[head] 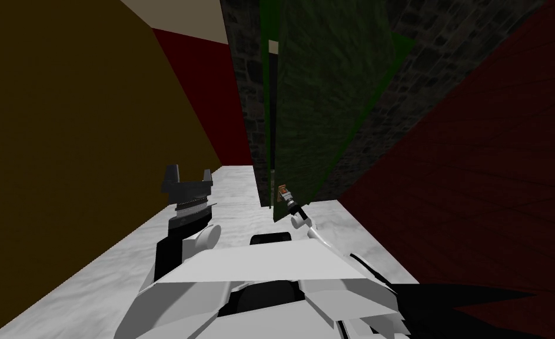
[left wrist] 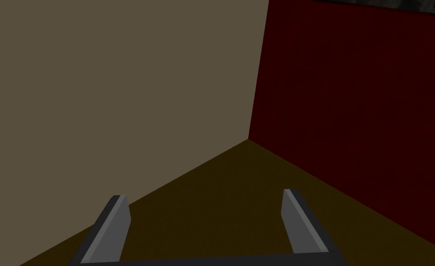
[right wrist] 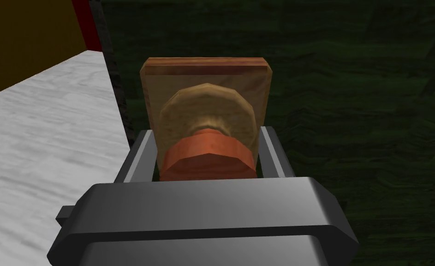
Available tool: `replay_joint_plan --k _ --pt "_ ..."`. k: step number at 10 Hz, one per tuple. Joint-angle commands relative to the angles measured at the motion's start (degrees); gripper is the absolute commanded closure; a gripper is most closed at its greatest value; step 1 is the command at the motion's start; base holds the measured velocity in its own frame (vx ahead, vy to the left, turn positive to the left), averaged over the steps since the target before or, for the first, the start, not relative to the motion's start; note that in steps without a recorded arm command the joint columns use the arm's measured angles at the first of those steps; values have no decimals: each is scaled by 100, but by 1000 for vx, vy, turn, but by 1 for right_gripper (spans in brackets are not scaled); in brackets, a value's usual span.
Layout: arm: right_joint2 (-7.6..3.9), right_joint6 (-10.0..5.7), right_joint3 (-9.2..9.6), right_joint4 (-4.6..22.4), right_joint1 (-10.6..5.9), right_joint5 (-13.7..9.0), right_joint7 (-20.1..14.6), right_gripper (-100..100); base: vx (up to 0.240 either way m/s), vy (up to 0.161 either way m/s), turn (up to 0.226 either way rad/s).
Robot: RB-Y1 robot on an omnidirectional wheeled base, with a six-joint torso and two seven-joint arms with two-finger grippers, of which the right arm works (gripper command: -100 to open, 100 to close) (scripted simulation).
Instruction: Push the door open
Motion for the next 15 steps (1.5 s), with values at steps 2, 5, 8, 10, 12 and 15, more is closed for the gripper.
replay_joint_plan --k 2,5,8,10,12,15 --pt "1 3 9 0 7 2 1 100 -21 -12 7" --pt "-97 -16 124 -63 28 31 -64 100 -14 -37 21" --pt "-247 -74 311 -187 57 75 -175 100 -86 -180 84" --pt "-375 -123 470 -293 82 113 -269 100 -109 -163 69" --pt "-519 -178 650 -412 110 156 -376 100 -99 -187 80" --pt "-712 -252 890 -573 147 213 -519 100 -105 -169 77"
